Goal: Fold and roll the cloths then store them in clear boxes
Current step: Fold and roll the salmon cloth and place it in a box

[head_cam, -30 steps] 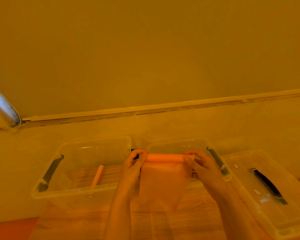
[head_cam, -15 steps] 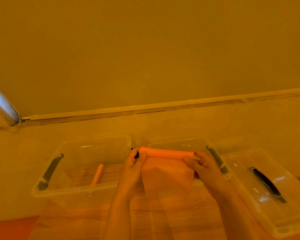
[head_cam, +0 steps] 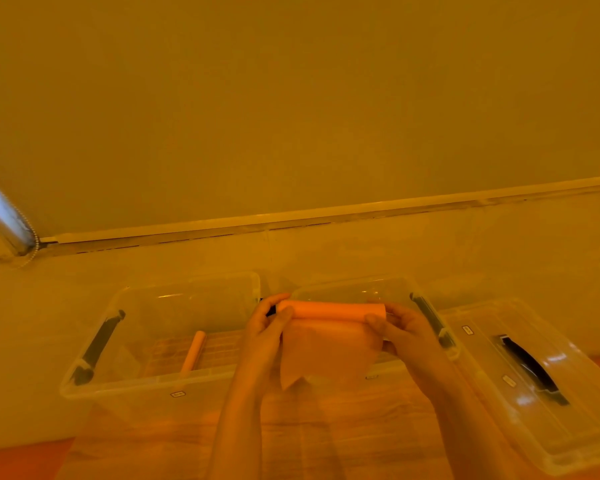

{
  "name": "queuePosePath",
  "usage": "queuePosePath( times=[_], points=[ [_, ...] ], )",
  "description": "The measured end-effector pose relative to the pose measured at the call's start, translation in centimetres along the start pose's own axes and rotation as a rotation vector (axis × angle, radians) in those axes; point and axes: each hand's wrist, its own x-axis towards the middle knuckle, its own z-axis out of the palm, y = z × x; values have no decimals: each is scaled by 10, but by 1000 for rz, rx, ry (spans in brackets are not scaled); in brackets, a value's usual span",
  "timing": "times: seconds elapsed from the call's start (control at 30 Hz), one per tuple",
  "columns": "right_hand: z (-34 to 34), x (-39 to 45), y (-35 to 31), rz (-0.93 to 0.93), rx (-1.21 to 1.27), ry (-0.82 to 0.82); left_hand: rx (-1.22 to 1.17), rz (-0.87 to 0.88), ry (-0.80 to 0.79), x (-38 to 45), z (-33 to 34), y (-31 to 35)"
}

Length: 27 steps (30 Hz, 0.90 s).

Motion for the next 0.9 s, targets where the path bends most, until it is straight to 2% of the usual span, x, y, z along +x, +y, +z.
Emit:
queuePosePath(
  times=[0.23, 0.43, 0.53, 0.7, 0.9],
  points=[
    [-2, -1, 1, -24, 3, -20, 27, 18, -57, 5, -5, -8],
    [1, 1, 4, -10, 84, -17, -2, -12, -63, 9, -6, -9],
    [1, 2, 5, -4, 124, -18, 24, -19, -16, 10, -6, -10],
    [4, 8, 9, -10, 40, 5, 122, 24, -9, 9, -7, -14],
    [2, 9, 10, 38, 146, 4, 73, -19, -28, 9, -7, -12]
  ],
)
